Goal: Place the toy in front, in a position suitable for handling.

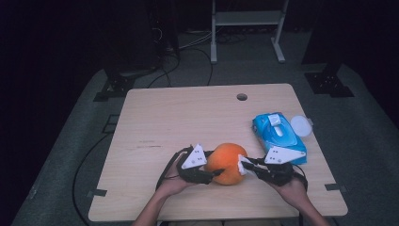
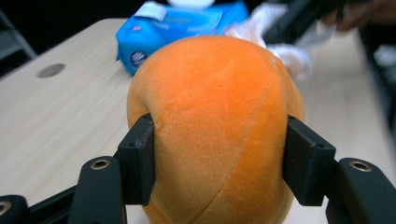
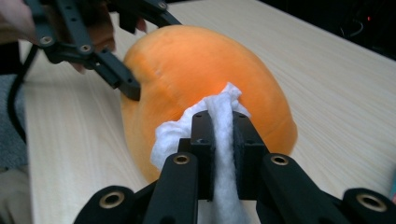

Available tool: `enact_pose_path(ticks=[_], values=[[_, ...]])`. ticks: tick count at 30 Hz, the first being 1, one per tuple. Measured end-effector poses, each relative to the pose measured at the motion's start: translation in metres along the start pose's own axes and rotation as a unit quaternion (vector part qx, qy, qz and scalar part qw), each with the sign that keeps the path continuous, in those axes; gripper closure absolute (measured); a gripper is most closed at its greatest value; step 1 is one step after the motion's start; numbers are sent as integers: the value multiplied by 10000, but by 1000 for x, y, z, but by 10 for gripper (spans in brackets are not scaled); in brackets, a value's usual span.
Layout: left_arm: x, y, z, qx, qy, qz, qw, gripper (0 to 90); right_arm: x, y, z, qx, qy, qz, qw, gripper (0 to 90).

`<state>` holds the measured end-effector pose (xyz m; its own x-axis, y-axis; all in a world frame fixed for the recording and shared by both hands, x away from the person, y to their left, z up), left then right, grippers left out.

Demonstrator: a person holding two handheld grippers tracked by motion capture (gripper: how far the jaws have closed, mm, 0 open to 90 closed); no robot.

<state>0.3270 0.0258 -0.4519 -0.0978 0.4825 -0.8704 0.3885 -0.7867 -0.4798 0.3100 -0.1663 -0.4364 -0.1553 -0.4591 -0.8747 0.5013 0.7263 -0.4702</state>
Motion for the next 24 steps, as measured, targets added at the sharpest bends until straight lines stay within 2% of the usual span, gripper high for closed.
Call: enact_pose_path(ticks=[1,2,4,9,12,14,16,18,21,24], values=[[3,3,2,-2,43,-99,9999,366,3,3,2,28,7,-98,9999,805],[5,4,2,-15,29,-98,9999,360,6,7,3,16,43,-149,9999,805],[5,5,1,-54,-15,-136,9999,344,7,11,0,35,53,-73,10000,805],[4,8,6,-133,189,-233,9995,332,-19,21,-19,-171,-320,182,9992,805],[4,7,7,-124,289,-252,9992,330,-30,25,-21,-192,-424,244,9986,804],[6,7,6,-59,190,-242,9995,319,-28,25,-15,-172,-406,153,9989,805],[9,8,3,7,50,-263,9996,286,-18,25,-9,-46,-430,-30,9991,806],[9,8,-2,78,-291,-221,9993,197,-8,22,-3,-60,-232,-58,9997,806],[9,11,-8,136,-741,-218,9969,121,2,19,1,-1,-152,-112,9998,806],[10,14,-12,221,-1171,-273,9925,106,2,18,1,36,-200,-137,9997,806]])
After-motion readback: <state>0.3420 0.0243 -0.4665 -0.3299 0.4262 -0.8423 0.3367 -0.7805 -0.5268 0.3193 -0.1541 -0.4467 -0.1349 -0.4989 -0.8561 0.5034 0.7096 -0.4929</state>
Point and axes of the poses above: each handheld gripper's, and its own axes: y roughly forward along the jaws, x roughly out of its underside, z roughly to its right, the point moved 6 cm from there along y, roughly forward along the jaws, and after that the axes turned 5 degrees about -y, right-handed, at the moved point
